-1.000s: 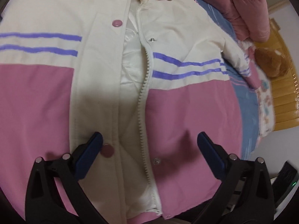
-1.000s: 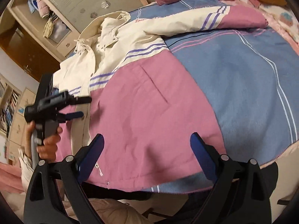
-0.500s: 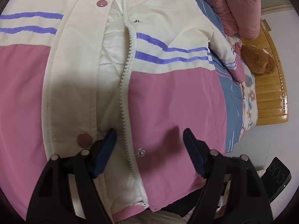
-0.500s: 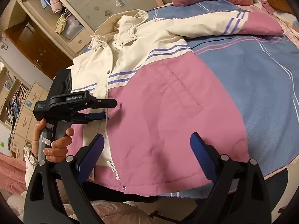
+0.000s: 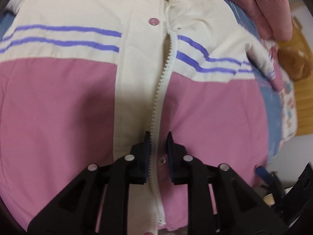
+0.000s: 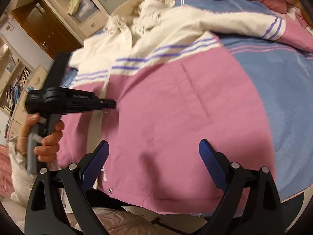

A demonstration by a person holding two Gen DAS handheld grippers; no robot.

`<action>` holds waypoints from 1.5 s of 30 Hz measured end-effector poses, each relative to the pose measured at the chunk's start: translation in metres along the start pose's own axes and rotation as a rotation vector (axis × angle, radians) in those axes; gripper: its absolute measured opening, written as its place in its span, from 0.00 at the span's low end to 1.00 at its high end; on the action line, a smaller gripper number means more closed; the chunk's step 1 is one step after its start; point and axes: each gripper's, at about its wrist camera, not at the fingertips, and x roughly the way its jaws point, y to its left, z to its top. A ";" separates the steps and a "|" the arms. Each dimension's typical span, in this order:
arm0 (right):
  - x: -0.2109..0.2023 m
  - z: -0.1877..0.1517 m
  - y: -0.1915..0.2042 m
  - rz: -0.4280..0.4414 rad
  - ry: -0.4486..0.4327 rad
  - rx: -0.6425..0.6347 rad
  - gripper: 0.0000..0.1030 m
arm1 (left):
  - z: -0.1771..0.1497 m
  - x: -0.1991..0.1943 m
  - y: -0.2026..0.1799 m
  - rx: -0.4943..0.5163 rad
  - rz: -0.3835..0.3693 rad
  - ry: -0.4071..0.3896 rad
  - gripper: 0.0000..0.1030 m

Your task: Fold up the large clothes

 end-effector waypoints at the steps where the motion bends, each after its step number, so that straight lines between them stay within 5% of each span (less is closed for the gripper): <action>1: 0.001 0.002 -0.002 -0.003 0.000 0.000 0.91 | -0.002 -0.005 -0.005 0.016 0.026 -0.005 0.37; 2: -0.003 0.006 -0.004 0.009 -0.016 0.002 0.91 | -0.004 -0.015 -0.013 0.045 0.070 -0.025 0.63; 4: -0.021 0.023 -0.019 0.034 -0.082 0.027 0.91 | -0.008 -0.045 -0.026 0.100 0.142 -0.137 0.86; 7: -0.052 0.063 -0.068 -0.002 -0.196 0.158 0.91 | -0.006 -0.090 -0.044 0.160 0.225 -0.315 0.87; 9: -0.062 0.091 -0.120 0.027 -0.258 0.304 0.95 | 0.004 -0.106 -0.057 0.181 0.146 -0.380 0.87; 13: -0.049 0.142 -0.251 0.080 -0.346 0.669 0.96 | 0.038 -0.081 -0.077 0.202 0.154 -0.364 0.85; 16: -0.030 0.166 -0.311 0.034 -0.374 0.799 0.95 | 0.063 -0.036 -0.091 0.218 0.230 -0.287 0.64; 19: 0.001 0.180 -0.360 0.065 -0.340 0.957 0.59 | 0.075 0.006 -0.084 0.198 0.300 -0.190 0.57; 21: 0.005 0.188 -0.370 0.041 -0.341 0.989 0.15 | 0.083 0.034 -0.070 0.157 0.312 -0.121 0.57; 22: -0.001 0.197 -0.368 0.018 -0.370 0.954 0.12 | 0.084 0.040 -0.065 0.143 0.304 -0.115 0.60; 26: -0.050 0.234 -0.308 -0.044 -0.540 0.749 0.09 | 0.084 0.028 -0.057 0.153 0.241 -0.134 0.60; 28: -0.078 0.260 -0.243 -0.042 -0.618 0.582 0.09 | 0.080 0.008 -0.048 0.144 0.204 -0.166 0.60; 31: -0.090 0.288 -0.137 0.051 -0.619 0.335 0.09 | 0.075 -0.024 -0.019 0.079 0.148 -0.213 0.64; 37: -0.027 0.287 0.061 0.171 -0.429 -0.134 0.12 | 0.062 -0.078 0.056 -0.091 0.236 -0.328 0.65; 41: 0.061 0.265 0.150 0.214 -0.145 -0.346 0.55 | 0.051 -0.104 0.103 -0.180 0.278 -0.359 0.66; 45: 0.093 0.236 0.167 0.174 -0.050 -0.424 0.65 | 0.046 -0.114 0.138 -0.247 0.288 -0.365 0.70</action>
